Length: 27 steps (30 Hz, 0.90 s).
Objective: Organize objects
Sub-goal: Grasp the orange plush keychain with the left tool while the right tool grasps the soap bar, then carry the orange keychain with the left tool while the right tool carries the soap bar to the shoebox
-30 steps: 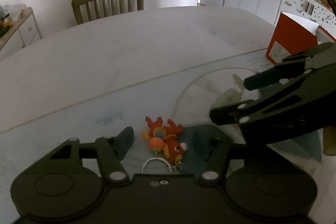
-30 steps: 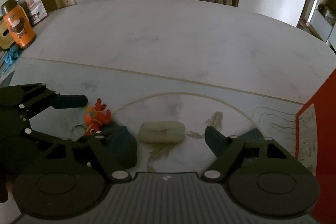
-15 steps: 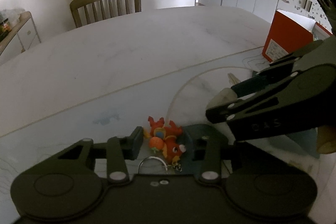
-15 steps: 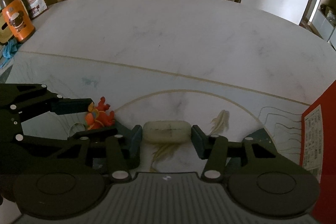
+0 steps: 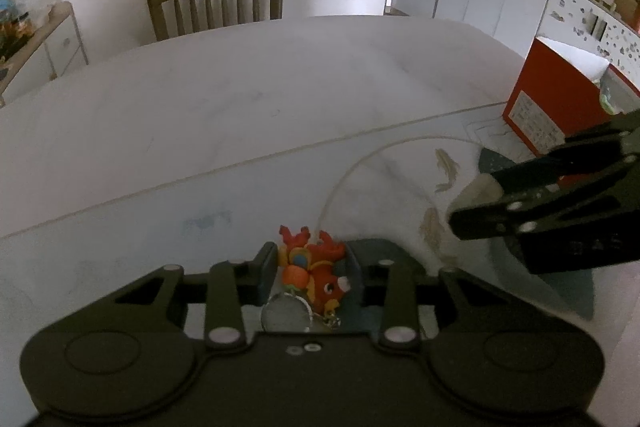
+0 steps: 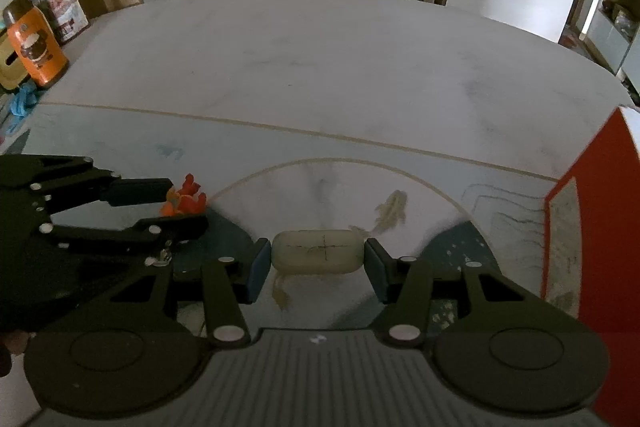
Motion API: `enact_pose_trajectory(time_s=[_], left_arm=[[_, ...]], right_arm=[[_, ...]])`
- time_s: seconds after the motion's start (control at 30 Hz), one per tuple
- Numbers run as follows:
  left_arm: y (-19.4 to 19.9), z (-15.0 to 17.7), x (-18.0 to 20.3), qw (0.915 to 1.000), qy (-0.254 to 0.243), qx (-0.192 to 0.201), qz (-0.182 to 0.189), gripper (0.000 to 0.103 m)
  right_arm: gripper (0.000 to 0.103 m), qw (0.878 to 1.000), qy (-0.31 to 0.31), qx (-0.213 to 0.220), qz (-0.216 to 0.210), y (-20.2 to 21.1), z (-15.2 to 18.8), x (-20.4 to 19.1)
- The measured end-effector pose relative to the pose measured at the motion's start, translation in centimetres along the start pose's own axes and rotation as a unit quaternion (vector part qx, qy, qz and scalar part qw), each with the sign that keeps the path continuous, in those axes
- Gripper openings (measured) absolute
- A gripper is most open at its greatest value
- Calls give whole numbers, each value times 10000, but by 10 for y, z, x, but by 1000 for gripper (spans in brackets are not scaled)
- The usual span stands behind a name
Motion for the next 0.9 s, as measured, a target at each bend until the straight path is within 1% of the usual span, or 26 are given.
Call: enact_pose_trajectory(time_s=[0.27, 0.6, 0.9], left_arm=[[17, -1, 10, 9999, 118, -3, -34, 35], [53, -10, 30, 9988, 471, 13, 137, 35], [84, -26, 64, 9990, 403, 69, 182, 35]], right_arm=[[50, 9999, -80, 42, -119, 31, 5, 6], [50, 9991, -91, 264, -305, 90, 15, 14], [50, 9973, -285, 540, -414, 139, 19, 42]])
Point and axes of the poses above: each gripper's, at about its wrist camera, not at the fingertips, and y roughly against the way its jaws point, x to its right, z to its underside, the point moved 3 cm from there along -y, roughly the way its jaws point, and after that the axes turned 6 degrees about x, right-handed, at the moved point
